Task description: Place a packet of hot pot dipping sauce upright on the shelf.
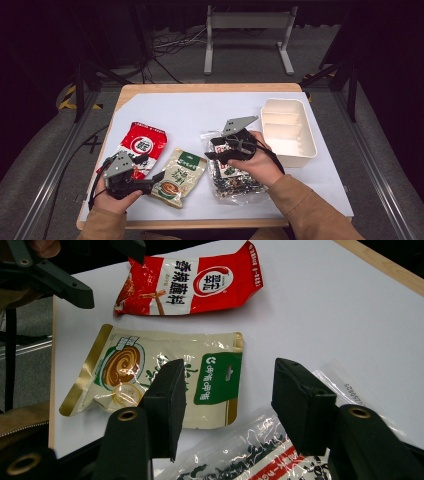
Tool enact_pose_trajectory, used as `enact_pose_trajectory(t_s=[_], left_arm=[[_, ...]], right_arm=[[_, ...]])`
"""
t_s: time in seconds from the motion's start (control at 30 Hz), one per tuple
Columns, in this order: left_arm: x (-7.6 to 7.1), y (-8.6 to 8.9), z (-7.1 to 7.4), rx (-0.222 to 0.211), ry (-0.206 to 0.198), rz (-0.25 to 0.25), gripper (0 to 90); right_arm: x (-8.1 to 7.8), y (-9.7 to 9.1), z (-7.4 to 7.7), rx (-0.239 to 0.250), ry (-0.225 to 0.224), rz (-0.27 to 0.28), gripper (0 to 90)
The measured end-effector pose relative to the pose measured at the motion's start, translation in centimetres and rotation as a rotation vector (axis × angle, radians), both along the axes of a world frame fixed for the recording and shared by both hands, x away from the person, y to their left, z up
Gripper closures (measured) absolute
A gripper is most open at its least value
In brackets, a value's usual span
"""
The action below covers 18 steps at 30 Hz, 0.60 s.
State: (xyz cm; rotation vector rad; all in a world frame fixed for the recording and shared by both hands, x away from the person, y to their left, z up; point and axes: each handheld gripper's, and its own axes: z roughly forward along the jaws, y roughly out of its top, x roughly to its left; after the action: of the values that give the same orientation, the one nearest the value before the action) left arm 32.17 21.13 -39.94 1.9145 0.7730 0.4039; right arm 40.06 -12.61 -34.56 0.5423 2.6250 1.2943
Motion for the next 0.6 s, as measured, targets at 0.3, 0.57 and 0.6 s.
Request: enact_pose_trajectory(t_s=[0.3, 0.57, 0.6], left_arm=[[0.2, -0.2, -0.1, 0.008, 0.005, -0.004, 18.5], [0.1, -0.2, -0.2, 0.01, 0.008, -0.004, 18.6], [0.1, -0.2, -0.2, 0.011, 0.008, -0.004, 18.6]], right_arm=[[1.3, 1.4, -0.7, -0.05, 0.062, -0.013, 48.1], [2.3, 2.5, -2.1, -0.096, 0.136, -0.013, 49.5], [2.4, 2.6, -2.3, -0.103, 0.142, -0.013, 49.8]])
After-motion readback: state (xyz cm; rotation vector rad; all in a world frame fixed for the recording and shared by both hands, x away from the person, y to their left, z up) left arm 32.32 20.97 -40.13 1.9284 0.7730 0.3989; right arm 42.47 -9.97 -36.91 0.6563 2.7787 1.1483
